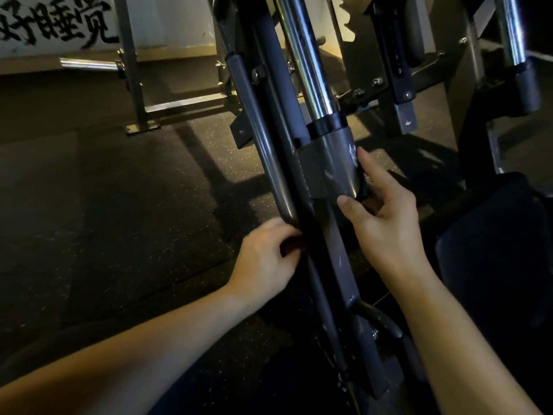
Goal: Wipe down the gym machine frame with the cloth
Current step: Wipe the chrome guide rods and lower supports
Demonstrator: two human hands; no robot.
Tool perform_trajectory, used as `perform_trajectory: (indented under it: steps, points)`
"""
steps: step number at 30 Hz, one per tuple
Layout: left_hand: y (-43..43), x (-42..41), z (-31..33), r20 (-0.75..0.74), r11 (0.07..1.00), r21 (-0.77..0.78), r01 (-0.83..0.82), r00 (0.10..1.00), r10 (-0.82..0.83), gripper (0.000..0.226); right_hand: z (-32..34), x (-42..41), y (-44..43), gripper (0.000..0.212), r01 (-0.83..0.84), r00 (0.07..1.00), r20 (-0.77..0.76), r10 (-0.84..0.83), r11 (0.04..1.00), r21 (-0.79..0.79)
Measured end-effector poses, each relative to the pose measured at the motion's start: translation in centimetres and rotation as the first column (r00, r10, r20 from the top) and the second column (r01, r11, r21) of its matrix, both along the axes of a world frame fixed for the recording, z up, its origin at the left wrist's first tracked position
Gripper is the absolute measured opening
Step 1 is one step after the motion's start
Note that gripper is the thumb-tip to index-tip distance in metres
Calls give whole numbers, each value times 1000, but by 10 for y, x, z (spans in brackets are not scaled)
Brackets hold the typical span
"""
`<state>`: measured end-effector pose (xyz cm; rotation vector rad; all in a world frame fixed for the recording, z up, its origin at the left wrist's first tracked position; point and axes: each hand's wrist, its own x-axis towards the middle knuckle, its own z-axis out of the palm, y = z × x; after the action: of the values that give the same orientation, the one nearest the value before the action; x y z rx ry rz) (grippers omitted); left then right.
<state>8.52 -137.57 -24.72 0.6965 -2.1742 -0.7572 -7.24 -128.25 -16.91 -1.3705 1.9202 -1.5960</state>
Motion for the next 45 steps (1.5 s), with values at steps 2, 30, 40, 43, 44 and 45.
perform_trajectory:
  steps: [2,30,40,43,44,45]
  points:
    - [-21,-7,15,-111,984,-22,-175,979,171,15,-2,-1,-1,69,4,1000,-5,-4,1000,-7]
    - [-19,12,-1,-126,994,38,-102,986,106,16,-11,3,-5,67,34,998,52,-29,995,-91]
    - [-7,1,-17,-89,992,118,41,996,-31,24,7,3,9,67,7,1000,14,-8,997,75]
    - [-7,-4,-12,-56,992,127,3,998,4,20,19,0,23,67,95,988,-143,-64,970,225]
    - [-8,-6,-12,-38,993,113,-11,999,15,19,21,0,26,67,111,984,-162,-71,960,256]
    - [-9,-7,-11,-21,995,92,-28,999,30,19,21,1,29,67,111,985,-160,-68,956,273]
